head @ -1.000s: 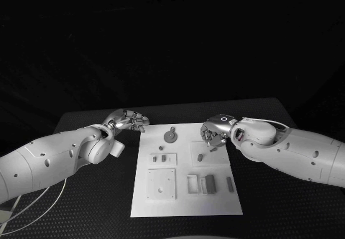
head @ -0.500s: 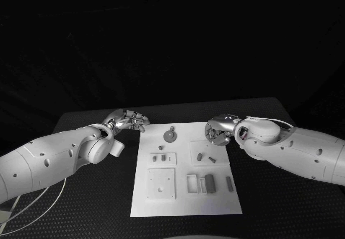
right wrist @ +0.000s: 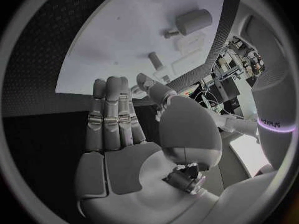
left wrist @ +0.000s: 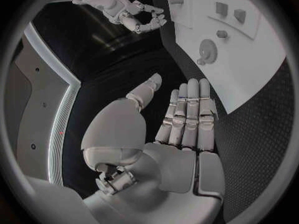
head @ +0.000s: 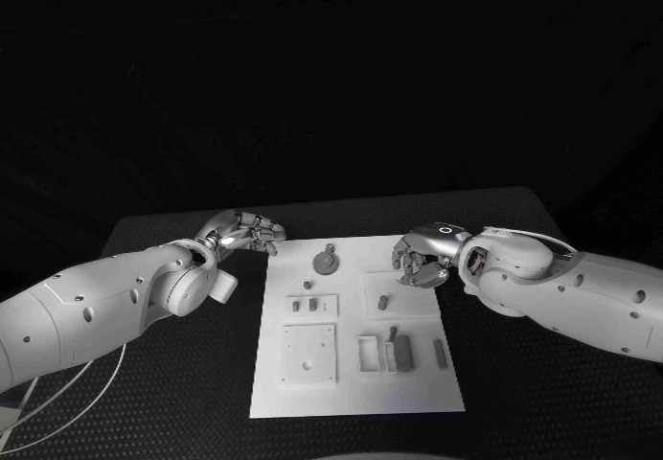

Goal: Assemble the parts on the task board

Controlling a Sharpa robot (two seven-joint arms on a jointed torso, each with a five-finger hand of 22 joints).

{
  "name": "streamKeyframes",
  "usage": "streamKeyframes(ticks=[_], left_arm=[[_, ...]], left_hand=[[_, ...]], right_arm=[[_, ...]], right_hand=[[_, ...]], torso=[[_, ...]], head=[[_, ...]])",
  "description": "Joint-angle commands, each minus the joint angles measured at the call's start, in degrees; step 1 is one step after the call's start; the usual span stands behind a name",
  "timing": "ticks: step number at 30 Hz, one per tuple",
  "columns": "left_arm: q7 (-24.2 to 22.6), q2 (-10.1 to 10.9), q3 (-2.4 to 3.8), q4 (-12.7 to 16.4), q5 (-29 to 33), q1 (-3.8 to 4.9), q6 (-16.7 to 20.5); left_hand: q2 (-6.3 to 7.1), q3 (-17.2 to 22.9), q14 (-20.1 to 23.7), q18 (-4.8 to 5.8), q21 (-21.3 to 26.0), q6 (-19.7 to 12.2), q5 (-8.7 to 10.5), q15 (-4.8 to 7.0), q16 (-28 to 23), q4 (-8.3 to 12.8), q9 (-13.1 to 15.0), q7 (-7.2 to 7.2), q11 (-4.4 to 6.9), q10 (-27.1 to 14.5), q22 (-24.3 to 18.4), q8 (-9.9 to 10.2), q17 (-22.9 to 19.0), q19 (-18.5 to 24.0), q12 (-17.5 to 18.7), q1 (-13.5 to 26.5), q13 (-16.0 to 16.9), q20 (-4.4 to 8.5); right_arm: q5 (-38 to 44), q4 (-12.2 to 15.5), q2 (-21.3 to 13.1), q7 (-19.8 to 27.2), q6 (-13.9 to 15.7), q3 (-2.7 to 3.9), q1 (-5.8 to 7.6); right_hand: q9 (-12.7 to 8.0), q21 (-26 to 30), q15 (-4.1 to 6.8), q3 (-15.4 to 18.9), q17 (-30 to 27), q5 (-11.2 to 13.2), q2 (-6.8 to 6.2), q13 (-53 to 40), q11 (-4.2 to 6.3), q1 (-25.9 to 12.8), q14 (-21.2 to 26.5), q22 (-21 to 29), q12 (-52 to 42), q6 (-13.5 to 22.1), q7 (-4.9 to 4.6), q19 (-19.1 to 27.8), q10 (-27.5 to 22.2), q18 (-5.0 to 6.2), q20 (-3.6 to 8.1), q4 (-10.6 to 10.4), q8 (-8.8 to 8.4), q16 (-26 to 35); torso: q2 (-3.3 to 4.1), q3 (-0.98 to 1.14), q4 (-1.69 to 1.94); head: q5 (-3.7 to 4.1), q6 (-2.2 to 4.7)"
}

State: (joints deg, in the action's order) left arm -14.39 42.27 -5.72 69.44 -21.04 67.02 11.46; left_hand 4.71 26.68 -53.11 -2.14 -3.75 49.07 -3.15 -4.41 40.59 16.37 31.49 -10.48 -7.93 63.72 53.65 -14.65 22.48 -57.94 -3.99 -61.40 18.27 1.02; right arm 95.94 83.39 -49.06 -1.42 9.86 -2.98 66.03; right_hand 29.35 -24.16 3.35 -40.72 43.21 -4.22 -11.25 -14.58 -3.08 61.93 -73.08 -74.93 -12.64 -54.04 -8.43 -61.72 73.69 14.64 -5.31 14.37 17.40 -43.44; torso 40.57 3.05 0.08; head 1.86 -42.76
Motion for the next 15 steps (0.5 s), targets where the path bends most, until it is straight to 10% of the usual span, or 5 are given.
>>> streamKeyframes(ticks=[1, 15], left_arm=[[-0.39, -0.06, 0.04, 0.1, 0.36, 0.07, -0.9], [-0.36, 0.0, 0.04, 0.14, 0.36, 0.07, -0.93]], left_hand=[[0.07, -0.32, -0.07, -0.16, -0.07, -0.43, -0.05, -0.27, -0.35, 0.05, -0.1, -0.12, -0.09, -0.43, -0.07, -0.34, 0.1, 0.4, 0.03, 0.53, -0.09, -0.07], [0.09, -0.34, -0.09, -0.16, -0.08, -0.44, -0.05, -0.28, -0.43, 0.07, -0.12, -0.12, -0.09, -0.43, -0.14, -0.37, 0.19, 0.4, 0.02, 0.48, -0.11, -0.08]], right_arm=[[-0.77, 1.2, -0.68, 0.31, 1.11, -0.09, -0.23], [1.38, 4.94, -3.22, 0.02, 1.22, -0.67, -1.22]], right_hand=[[-0.09, 0.04, -0.39, 0.03, 0.07, -0.11, -0.78, -0.09, -0.09, -0.12, 0.06, -1.24, 0.26, 0.45, -0.01, -0.4, -0.33, 0.36, 0.04, -0.37, -0.27, -0.34], [-0.15, 0.06, -0.41, 0.34, 0.14, -0.13, -1.8, -0.58, -0.07, 0.55, 0.36, -1.27, 0.34, -0.07, 0.06, -0.2, -0.17, 0.36, 0.09, -0.15, -0.09, -0.47]], torso=[[0.01, 0.0, -0.05], [0.01, -0.04, 0.02]], head=[[0.08, -0.06], [0.35, -0.09]])
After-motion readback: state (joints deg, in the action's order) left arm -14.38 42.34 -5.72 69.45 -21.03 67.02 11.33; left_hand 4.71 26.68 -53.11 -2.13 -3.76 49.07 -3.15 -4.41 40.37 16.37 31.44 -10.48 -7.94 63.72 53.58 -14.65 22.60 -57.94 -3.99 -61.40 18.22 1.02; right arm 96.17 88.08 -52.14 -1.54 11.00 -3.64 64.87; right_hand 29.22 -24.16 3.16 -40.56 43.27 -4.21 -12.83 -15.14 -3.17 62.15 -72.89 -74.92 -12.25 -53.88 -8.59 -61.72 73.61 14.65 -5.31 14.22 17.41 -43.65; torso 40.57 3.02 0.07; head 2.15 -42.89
